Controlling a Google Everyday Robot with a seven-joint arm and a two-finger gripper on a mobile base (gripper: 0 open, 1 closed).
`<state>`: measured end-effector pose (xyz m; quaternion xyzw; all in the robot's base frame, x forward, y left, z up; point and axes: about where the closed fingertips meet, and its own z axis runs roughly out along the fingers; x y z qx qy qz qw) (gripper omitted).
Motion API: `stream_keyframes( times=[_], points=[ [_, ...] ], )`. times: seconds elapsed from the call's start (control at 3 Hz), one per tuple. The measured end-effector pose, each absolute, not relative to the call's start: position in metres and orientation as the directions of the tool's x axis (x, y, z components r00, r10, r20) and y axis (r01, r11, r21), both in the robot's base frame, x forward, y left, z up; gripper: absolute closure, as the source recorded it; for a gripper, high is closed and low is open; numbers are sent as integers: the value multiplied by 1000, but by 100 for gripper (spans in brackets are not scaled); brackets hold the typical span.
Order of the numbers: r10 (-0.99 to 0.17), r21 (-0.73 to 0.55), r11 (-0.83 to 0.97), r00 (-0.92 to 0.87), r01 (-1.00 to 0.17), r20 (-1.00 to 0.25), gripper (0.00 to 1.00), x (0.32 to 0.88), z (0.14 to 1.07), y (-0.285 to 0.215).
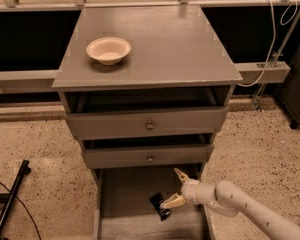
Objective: Pick rxbar blueberry from bottom drawer and place on counter
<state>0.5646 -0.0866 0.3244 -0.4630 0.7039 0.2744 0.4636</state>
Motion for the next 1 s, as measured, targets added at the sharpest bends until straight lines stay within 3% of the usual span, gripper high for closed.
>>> stream_keyframes(
  times=[1.0],
  points=[
    [-488,-35,574,-308,-818,-816,0,556,169,-99]
  ],
)
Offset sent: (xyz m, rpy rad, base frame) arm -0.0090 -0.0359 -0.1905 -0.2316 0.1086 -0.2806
